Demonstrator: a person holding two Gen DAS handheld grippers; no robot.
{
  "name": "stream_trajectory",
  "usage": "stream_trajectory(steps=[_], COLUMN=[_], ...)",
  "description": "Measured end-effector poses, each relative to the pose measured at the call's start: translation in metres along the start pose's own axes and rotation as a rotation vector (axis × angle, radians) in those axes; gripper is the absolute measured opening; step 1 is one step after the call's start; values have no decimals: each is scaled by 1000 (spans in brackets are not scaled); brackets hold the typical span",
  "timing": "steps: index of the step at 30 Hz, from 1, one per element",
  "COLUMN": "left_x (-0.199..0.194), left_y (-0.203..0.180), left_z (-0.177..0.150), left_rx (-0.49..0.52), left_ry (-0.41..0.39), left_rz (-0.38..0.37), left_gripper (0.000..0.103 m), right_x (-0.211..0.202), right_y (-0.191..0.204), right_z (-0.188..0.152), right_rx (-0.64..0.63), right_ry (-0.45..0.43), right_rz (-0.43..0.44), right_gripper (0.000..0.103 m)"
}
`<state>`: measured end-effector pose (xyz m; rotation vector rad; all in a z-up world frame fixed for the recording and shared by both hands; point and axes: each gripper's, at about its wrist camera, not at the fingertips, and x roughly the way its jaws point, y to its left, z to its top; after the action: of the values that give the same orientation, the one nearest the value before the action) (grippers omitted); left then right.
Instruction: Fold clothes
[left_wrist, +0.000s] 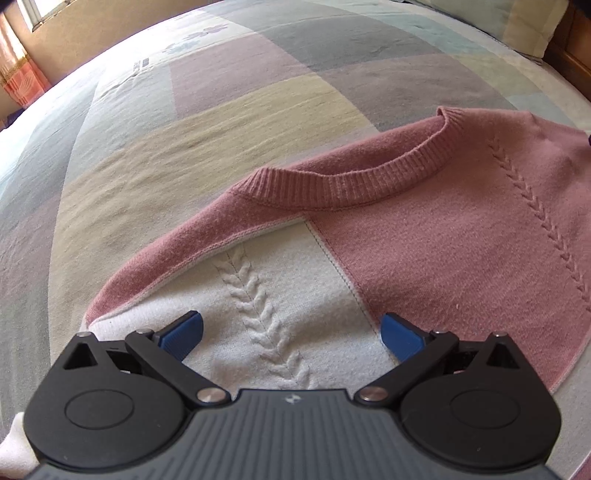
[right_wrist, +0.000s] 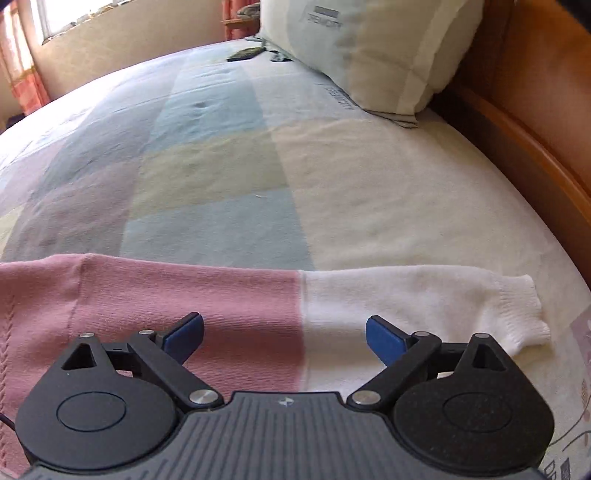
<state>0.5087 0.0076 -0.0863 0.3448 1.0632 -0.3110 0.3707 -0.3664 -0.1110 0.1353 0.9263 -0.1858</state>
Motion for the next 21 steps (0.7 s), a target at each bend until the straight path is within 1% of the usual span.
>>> stream_trajectory(steps=[2, 3, 4, 5, 6, 8, 10, 11, 13, 14, 15, 16, 18, 21], left_x=[0, 1, 2, 3, 4, 6, 7, 4, -3, -7, -12, -17, -26, -35], left_y=[-7, -9, -6, -3, 0, 6, 15, 16, 18, 16, 14, 8, -5, -23], left_z=[1, 0, -1, -3, -5, -8, -9, -8, -5, -3, -1, 0, -1, -12], left_rx=[37, 48, 36, 24, 11, -13, -67, -80, -101, -90, -75, -46, 26, 132], left_ry=[1, 5, 12, 20, 28, 43, 57, 47, 26, 5, -15, -34, -66, -99], left_rz=[-16, -23, -27, -32, -36, -46, -50, -39, -20, -29, -38, -46, -60, -94], left_gripper=[102, 102, 102, 102, 102, 103, 103, 102, 102, 102, 102, 102, 102, 102], right_x=[0, 8, 17, 26, 29, 30, 26, 24, 17, 9, 0, -11, -28, -31], right_y=[30, 40, 44, 43, 36, 18, 2, -6, -5, 2, 11, 27, 66, 93], right_z=[1, 1, 1, 0, -2, -4, -3, -3, 1, 3, 4, 2, -5, -25], right_rx=[-57, -66, -65, -50, -26, 9, 27, 35, 36, 25, 8, -27, -133, -236], right_ry=[-25, -16, 1, 14, -1, -27, -1, 13, 45, 36, 19, 1, -24, -15], right_rz=[55, 62, 49, 31, 28, 16, -15, -30, -83, -77, -47, 7, 108, 154], right_gripper=[99, 99, 99, 99, 103, 103, 103, 103, 102, 102, 102, 102, 103, 103])
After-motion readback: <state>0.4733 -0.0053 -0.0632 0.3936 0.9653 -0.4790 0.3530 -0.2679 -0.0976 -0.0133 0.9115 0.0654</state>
